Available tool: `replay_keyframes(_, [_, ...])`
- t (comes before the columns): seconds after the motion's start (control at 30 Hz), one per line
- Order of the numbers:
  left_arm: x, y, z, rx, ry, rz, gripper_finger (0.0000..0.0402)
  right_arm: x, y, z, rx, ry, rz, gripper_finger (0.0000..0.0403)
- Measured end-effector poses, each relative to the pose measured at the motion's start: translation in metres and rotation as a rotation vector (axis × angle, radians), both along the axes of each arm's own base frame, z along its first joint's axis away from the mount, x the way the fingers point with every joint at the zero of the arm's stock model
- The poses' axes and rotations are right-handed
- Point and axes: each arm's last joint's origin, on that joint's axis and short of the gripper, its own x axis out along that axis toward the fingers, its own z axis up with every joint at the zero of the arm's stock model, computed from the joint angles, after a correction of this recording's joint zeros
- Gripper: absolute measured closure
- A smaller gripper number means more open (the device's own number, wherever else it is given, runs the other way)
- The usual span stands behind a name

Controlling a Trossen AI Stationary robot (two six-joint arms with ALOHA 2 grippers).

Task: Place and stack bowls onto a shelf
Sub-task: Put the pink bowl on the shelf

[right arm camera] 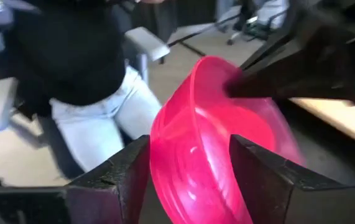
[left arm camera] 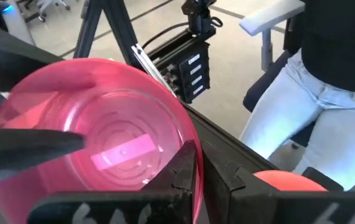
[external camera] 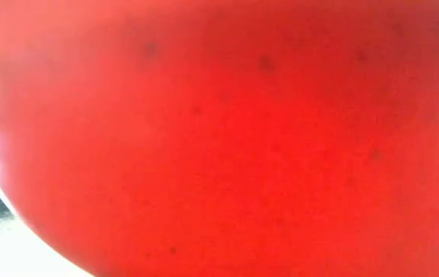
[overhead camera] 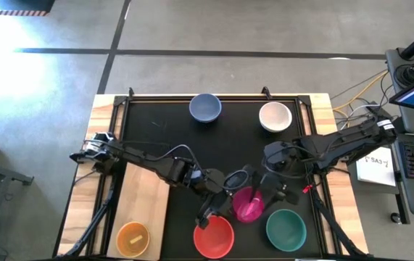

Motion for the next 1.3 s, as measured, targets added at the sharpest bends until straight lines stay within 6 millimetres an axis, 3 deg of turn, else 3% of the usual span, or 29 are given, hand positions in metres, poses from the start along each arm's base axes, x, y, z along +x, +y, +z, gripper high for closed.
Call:
replay_keyframes(0.23, [0.001, 0.011, 0.01, -0.007, 0.036, 0.046, 0.04, -0.013, -0.006, 0.017, 0.065, 0.02, -0.128, 0.0181])
replay_keyframes(0.5, [0.0, 0.026, 0.014, 0.003, 0.123, 0.106, 0.0401, -0.037, -0.018, 0.028, -0.011, 0.02, -0.372, 0.0181])
replay_keyframes(0.77, [-0.027, 0.04, 0.045, 0.072, 0.403, 0.439, 0.0401, -0.064, -0.031, 0.038, -0.081, -0.01, -0.583, 0.0181])
replay_keyframes(0.93, [-0.051, 0.049, 0.062, -0.126, 0.66, 0.796, 0.0401, -0.071, -0.038, 0.037, -0.092, 0.048, -0.781, 0.0181])
replay_keyframes(1.13, [-0.085, 0.032, 0.057, -0.233, 0.938, 1.187, 0.0401, -0.071, -0.041, 0.024, -0.129, 0.147, -0.909, 0.0181])
replay_keyframes(1.3, [-0.097, -0.002, 0.046, -0.343, 1.027, 1.249, 0.0401, -0.064, -0.04, 0.014, -0.124, 0.208, -0.93, 0.0181])
